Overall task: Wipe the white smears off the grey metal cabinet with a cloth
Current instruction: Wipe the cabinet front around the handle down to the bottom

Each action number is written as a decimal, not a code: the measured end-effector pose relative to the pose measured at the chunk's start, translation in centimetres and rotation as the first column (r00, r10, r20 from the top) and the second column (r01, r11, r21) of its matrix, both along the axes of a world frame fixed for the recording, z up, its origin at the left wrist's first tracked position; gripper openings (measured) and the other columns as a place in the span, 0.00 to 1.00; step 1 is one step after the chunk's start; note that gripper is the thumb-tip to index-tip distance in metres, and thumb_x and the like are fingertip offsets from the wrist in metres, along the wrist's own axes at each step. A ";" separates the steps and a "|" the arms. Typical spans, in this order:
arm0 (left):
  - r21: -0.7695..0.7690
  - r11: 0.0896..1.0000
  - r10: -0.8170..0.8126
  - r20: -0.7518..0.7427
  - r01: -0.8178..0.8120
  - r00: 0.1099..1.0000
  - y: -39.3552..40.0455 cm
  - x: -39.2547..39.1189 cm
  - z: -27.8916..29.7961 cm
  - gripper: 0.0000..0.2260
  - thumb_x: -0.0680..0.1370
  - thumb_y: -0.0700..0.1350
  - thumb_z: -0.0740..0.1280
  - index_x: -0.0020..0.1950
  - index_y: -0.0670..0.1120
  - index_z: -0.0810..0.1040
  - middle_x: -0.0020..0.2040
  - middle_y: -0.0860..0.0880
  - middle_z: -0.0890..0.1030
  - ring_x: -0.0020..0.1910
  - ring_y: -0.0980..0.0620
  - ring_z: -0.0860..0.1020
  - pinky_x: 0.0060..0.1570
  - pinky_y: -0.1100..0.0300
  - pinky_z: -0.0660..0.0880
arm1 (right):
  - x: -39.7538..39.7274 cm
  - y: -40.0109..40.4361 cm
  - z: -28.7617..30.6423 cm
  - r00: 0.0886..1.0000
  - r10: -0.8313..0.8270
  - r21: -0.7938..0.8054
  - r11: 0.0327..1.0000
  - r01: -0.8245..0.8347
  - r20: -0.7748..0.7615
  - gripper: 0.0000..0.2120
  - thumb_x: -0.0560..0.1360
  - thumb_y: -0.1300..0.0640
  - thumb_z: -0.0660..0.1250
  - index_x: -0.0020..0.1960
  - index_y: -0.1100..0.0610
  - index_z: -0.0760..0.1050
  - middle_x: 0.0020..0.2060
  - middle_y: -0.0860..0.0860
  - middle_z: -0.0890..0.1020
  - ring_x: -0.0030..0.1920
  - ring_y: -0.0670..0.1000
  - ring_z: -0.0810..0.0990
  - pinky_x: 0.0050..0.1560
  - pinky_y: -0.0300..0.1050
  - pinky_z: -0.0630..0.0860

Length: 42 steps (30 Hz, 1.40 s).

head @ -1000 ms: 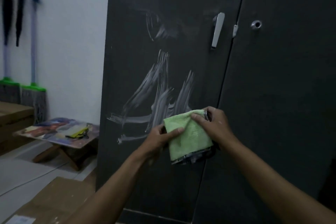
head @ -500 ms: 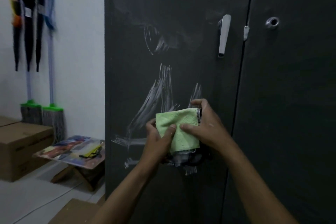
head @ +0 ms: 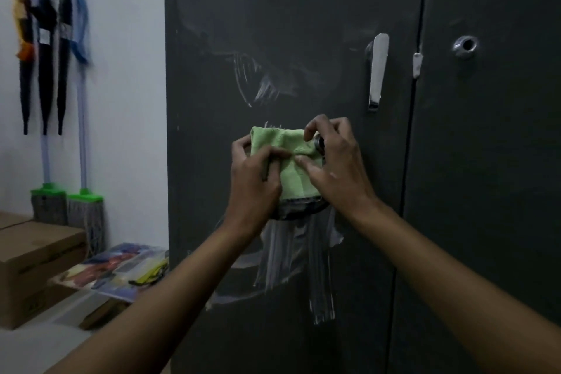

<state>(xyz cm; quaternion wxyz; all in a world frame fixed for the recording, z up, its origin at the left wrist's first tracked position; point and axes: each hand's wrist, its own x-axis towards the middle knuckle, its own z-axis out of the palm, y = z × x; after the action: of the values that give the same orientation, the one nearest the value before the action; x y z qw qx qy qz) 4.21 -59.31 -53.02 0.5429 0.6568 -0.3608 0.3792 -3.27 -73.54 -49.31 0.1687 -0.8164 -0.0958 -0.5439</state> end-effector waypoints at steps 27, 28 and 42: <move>0.192 0.831 0.363 0.523 -0.521 0.771 0.9 10.8 14.3 0.43 0.83 0.58 0.59 0.83 0.34 0.41 0.83 0.31 0.40 0.84 0.34 0.41 0.82 0.41 0.41 | 2.3 4.8 16.8 0.950 -0.287 -0.340 0.887 0.313 0.126 0.12 0.80 0.55 0.69 0.62 0.55 0.79 0.64 0.53 0.71 0.57 0.53 0.79 0.51 0.47 0.82; 0.217 0.834 0.362 0.478 -0.507 0.801 1.1 11.2 14.3 0.43 0.83 0.59 0.59 0.83 0.32 0.41 0.82 0.29 0.37 0.83 0.32 0.39 0.82 0.38 0.41 | 2.1 4.6 17.1 0.948 -0.292 -0.337 0.886 0.319 0.130 0.12 0.80 0.56 0.70 0.62 0.56 0.80 0.63 0.54 0.72 0.56 0.53 0.79 0.51 0.47 0.82; 0.150 0.906 0.381 0.118 -0.395 0.917 4.0 12.0 21.8 0.44 0.86 0.58 0.56 0.79 0.30 0.31 0.79 0.31 0.29 0.81 0.34 0.30 0.80 0.41 0.34 | 1.1 6.0 15.9 0.975 -0.210 -0.403 0.888 0.221 0.070 0.10 0.83 0.54 0.66 0.61 0.57 0.79 0.60 0.52 0.73 0.53 0.52 0.78 0.55 0.49 0.79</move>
<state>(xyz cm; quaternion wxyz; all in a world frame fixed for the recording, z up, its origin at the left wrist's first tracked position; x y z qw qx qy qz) 16.22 -55.27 -31.17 0.3823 0.7425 -0.2769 0.4752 -2.20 -67.58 -33.39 -0.0682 -0.8323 -0.1183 -0.5372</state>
